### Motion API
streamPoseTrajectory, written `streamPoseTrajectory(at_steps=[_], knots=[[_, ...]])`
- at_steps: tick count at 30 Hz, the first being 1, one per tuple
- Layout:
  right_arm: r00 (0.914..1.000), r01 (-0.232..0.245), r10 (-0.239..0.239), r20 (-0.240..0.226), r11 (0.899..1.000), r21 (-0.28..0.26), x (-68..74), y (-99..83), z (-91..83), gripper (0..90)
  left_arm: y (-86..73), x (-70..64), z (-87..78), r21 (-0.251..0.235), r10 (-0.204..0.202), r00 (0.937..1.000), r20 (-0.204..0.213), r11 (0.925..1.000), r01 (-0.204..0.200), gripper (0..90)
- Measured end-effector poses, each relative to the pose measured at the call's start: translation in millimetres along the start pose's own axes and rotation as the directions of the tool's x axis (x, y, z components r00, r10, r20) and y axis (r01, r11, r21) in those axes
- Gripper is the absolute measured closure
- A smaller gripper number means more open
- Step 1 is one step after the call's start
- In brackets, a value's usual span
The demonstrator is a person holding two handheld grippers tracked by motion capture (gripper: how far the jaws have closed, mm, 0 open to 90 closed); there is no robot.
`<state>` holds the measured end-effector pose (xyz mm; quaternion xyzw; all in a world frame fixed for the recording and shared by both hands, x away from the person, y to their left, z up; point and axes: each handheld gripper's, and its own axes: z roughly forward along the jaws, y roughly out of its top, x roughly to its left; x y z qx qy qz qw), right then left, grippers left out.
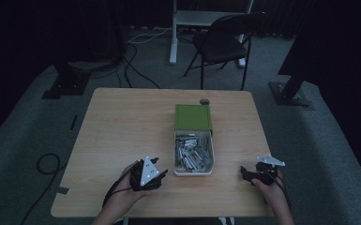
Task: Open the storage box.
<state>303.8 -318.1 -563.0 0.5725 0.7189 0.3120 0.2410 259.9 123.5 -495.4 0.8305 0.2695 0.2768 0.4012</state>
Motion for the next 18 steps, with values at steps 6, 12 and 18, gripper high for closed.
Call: streamPoseTrajectory(at_steps=[6, 12, 18], knots=[[1.0, 0.002, -0.002, 0.0, 1.0, 0.0, -0.1, 0.0, 0.0, 11.4, -17.6, 18.9, -2.1, 0.029, -0.055, 0.9974, -0.046, 0.998, 0.057, 47.0], [1.0, 0.001, -0.001, 0.0, 1.0, 0.0, 0.0, 0.0, 0.0, 11.4, -33.5, 34.2, -4.8, 0.044, -0.111, 0.9908, -0.078, 0.9925, 0.114, 47.0], [1.0, 0.001, -0.001, 0.0, 1.0, 0.0, 0.0, 0.0, 0.0, 11.4, -48.9, 45.1, -5.7, 0.051, -0.166, 0.9827, -0.083, 0.9841, 0.17, 45.2]])
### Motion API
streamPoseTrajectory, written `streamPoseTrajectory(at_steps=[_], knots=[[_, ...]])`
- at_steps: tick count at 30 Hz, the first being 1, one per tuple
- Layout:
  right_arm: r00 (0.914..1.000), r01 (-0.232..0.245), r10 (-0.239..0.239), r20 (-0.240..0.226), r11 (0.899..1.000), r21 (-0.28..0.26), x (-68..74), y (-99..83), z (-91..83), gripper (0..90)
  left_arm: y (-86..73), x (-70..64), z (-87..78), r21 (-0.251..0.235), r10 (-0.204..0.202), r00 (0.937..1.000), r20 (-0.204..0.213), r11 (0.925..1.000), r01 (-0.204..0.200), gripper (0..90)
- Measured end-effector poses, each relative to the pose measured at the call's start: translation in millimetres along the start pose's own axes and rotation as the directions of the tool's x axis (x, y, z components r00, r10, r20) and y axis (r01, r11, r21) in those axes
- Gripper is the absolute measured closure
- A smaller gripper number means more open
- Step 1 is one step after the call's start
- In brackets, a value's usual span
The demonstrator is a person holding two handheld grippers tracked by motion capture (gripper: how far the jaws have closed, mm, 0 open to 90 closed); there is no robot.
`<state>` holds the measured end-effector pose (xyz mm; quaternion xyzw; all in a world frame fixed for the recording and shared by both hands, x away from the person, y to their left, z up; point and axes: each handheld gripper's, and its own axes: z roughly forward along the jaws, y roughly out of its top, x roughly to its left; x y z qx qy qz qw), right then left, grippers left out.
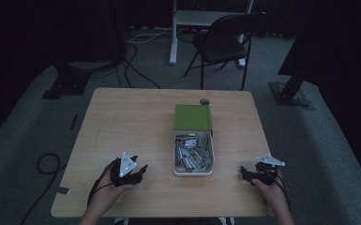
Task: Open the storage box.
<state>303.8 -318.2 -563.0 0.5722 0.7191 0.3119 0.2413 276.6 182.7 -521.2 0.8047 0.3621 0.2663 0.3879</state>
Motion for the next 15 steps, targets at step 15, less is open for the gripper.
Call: streamPoseTrajectory(at_steps=[15], knots=[[1.0, 0.001, -0.001, 0.0, 1.0, -0.001, 0.0, 0.0, 0.0, 11.4, -26.9, 35.2, -8.4, 0.03, -0.132, 0.989, -0.066, 0.9905, 0.135, 36.5]])
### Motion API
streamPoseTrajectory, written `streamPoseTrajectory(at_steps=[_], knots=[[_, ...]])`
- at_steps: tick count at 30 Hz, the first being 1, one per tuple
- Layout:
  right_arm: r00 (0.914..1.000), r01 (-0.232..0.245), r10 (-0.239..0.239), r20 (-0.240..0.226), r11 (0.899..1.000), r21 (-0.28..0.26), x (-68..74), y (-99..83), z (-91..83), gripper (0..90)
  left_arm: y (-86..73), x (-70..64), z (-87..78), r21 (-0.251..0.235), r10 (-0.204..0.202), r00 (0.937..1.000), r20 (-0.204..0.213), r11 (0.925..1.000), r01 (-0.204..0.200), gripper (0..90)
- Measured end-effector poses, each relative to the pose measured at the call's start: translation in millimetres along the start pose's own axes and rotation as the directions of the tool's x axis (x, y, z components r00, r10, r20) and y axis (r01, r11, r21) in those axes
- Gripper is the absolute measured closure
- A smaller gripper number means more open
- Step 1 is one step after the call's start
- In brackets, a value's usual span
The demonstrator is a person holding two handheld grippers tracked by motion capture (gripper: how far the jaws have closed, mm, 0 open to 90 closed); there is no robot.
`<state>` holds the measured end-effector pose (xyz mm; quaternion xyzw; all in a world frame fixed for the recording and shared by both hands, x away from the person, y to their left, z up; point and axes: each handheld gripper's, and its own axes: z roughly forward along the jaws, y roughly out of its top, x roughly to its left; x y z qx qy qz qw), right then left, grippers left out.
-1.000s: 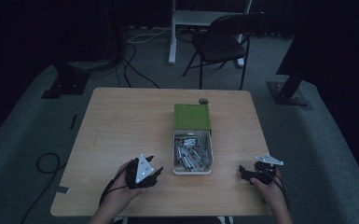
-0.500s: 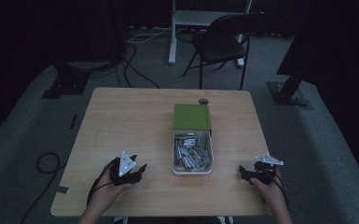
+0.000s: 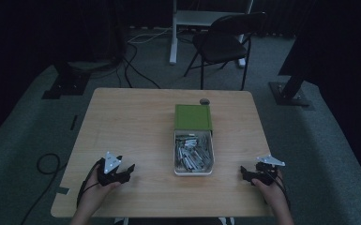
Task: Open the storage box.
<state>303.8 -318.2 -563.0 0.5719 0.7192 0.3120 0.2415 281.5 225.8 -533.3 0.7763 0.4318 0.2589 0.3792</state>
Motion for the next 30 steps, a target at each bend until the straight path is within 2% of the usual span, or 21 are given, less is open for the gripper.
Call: streamPoseTrajectory(at_steps=[4, 7, 10, 13, 14, 15, 18, 20, 23, 24, 25, 30], knots=[[1.0, 0.0, 0.0, 0.0, 1.0, 0.001, 0.1, 0.0, 0.0, 11.4, -2.4, 8.2, -3.1, -0.012, -0.051, 0.9986, -0.017, 0.9986, 0.051, 36.5], [1.0, 0.0, 0.0, 0.0, 1.0, 0.001, 0.1, 0.0, 0.0, 11.4, -4.5, 13.9, -4.7, -0.005, -0.052, 0.9981, -0.034, 0.9986, 0.052, 35.1], [1.0, 0.0, 0.0, 0.0, 1.0, 0.001, 0.0, 0.0, 0.0, 11.4, -6.6, 19.2, -6.3, -0.004, -0.078, 0.9963, -0.036, 0.9969, 0.078, 29.1], [1.0, 0.0, 0.0, 0.0, 1.0, 0.0, 0.0, 0.0, 0.0, 11.4, -8.3, 24.3, -8.6, 0.024, -0.132, 0.9899, -0.051, 0.9907, 0.134, 25.8], [1.0, 0.0, 0.0, 0.0, 1.0, 0.001, 0.0, 0.0, 0.0, 11.4, -9.0, 26.0, -9.4, 0.018, -0.161, 0.9857, -0.05, 0.9866, 0.162, 23.6], [1.0, 0.0, 0.0, 0.0, 1.0, 0.001, 0.0, 0.0, 0.0, 11.4, -9.6, 27.8, -10.5, 0.022, -0.173, 0.9838, -0.048, 0.9845, 0.174, 20.2], [1.0, -0.001, 0.001, 0.0, 1.0, 0.001, 0.1, 0.0, 0.0, 11.4, -11.2, 31.9, -13.4, 0.026, -0.18, 0.9809, -0.074, 0.9829, 0.182, 19.2], [1.0, 0.0, 0.0, 0.0, 1.0, 0.001, 0.0, 0.0, 0.0, 11.4, -12.5, 34.0, -14.4, 0.037, -0.171, 0.9816, -0.084, 0.9839, 0.175, 17.4], [1.0, -0.001, 0.001, 0.0, 1.0, 0.001, 0.1, 0.0, 0.0, 11.4, -14.2, 36.5, -14.9, 0.032, -0.184, 0.9783, -0.095, 0.9816, 0.188, 16.5], [1.0, 0.0, 0.0, 0.0, 1.0, 0.0, 0.0, 0.0, 0.0, 11.4, -14.5, 36.8, -15.1, 0.042, -0.171, 0.9805, -0.097, 0.9835, 0.176, 17.2], [1.0, 0.0, 0.0, 0.0, 1.0, 0.001, 0.0, 0.0, 0.0, 11.4, -14.7, 37.1, -15.3, 0.041, -0.168, 0.9798, -0.109, 0.984, 0.173, 17.5], [1.0, 0.0, 0.0, 0.0, 1.0, 0.001, 0.0, 0.0, 0.0, 11.4, -16.0, 41.8, -16.2, 0.038, -0.186, 0.9704, -0.154, 0.9803, 0.194, 17.4]])
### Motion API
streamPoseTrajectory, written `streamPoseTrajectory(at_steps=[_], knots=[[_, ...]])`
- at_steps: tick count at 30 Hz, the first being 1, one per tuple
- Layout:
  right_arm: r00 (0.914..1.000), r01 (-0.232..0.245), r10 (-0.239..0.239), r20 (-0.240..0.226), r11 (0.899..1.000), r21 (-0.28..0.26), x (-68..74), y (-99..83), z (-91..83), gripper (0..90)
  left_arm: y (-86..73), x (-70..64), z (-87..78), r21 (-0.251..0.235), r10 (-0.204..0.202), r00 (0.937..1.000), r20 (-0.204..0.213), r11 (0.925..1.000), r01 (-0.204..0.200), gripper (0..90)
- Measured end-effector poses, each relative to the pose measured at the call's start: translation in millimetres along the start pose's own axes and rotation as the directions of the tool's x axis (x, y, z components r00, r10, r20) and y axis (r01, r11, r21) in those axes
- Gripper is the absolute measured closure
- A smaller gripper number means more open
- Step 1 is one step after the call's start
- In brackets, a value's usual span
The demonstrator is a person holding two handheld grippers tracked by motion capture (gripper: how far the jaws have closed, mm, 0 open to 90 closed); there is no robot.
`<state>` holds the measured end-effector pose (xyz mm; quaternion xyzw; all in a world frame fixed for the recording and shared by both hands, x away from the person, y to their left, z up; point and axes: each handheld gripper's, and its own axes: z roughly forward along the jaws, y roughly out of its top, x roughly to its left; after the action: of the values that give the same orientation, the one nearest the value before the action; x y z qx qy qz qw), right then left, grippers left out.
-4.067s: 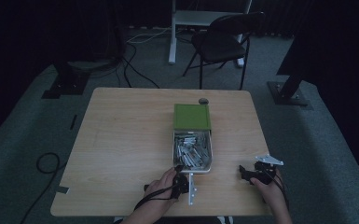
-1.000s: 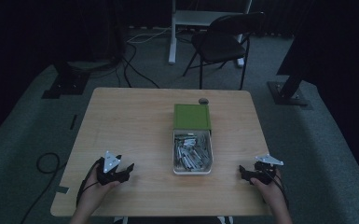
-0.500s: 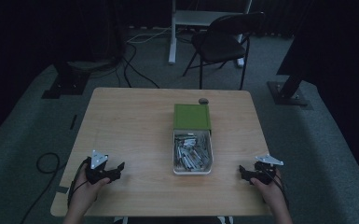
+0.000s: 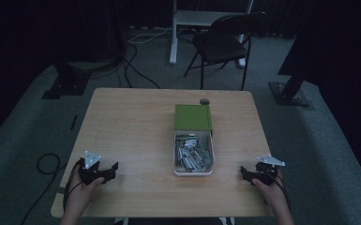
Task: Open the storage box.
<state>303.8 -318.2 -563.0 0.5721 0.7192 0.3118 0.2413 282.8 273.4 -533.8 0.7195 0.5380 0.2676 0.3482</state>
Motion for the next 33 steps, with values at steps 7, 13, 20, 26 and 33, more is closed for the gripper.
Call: streamPoseTrajectory(at_steps=[7, 13, 20, 26, 33], knots=[[1.0, 0.0, 0.0, 0.0, 1.0, 0.0, 0.0, 0.0, 0.0, 11.4, -4.6, 6.2, 2.2, 0.005, 0.0, 0.9985, -0.054, 1.0, 0.0, 11.6], [1.0, 0.0, 0.0, 0.0, 1.0, 0.0, 0.0, 0.0, 0.0, 11.4, -6.2, 10.9, 2.5, 0.009, -0.011, 0.9948, -0.102, 0.9999, 0.012, 10.2], [1.0, 0.0, 0.0, 0.0, 1.0, 0.0, 0.0, 0.0, 0.0, 11.4, -10.8, 13.7, 6.1, 0.043, -0.02, 0.992, -0.125, 0.9988, 0.025, 9.2], [1.0, 0.0, 0.0, 0.0, 1.0, 0.0, 0.0, 0.0, 0.0, 11.4, -13.2, 11.0, 12.6, 0.085, -0.033, 0.9899, -0.138, 0.9953, 0.045, 9.2], [1.0, 0.0, 0.0, 0.0, 1.0, 0.0, 0.0, 0.0, 0.0, 11.4, -16.6, 12.2, 15.1, 0.115, -0.069, 0.9846, -0.161, 0.9895, 0.088, 9.1]])
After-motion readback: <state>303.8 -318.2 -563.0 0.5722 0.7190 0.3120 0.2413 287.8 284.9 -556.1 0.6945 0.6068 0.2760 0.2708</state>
